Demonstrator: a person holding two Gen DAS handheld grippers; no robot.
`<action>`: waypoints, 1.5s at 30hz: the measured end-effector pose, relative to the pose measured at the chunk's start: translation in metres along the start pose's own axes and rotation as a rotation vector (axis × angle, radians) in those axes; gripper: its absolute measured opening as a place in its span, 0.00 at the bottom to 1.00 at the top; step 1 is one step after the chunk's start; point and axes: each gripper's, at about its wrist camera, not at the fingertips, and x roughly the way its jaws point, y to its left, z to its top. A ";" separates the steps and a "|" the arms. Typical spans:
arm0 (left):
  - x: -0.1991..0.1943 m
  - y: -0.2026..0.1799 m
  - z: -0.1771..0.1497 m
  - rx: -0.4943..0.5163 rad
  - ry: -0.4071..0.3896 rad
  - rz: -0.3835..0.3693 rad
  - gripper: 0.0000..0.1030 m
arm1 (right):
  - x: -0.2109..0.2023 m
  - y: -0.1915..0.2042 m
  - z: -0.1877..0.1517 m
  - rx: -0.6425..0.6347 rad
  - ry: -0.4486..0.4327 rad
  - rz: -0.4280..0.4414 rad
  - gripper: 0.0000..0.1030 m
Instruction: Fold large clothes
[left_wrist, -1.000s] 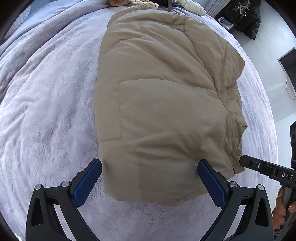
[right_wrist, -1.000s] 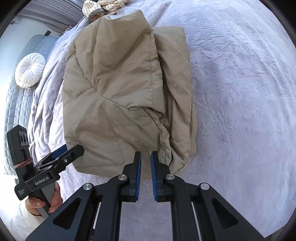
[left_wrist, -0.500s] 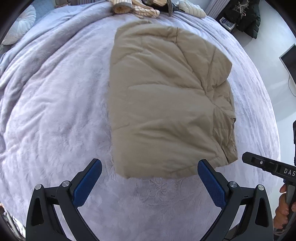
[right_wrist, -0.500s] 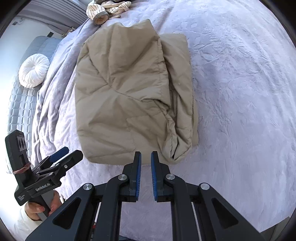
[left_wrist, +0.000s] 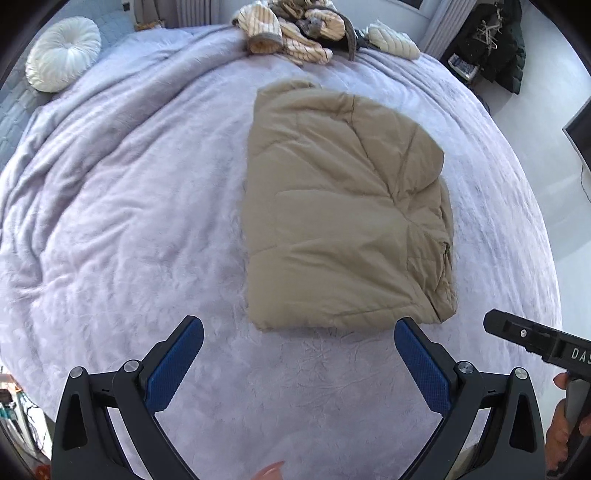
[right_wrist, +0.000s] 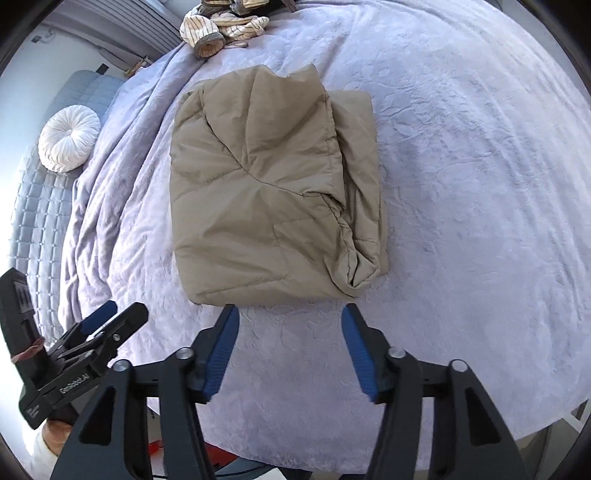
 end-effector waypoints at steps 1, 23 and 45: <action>-0.006 -0.001 -0.001 0.001 -0.018 0.022 1.00 | -0.003 0.002 -0.001 -0.007 -0.005 -0.012 0.67; -0.080 -0.011 0.005 0.013 -0.147 0.096 1.00 | -0.089 0.053 -0.008 -0.118 -0.291 -0.177 1.00; -0.095 -0.014 0.000 0.017 -0.163 0.128 1.00 | -0.098 0.060 -0.019 -0.128 -0.315 -0.212 1.00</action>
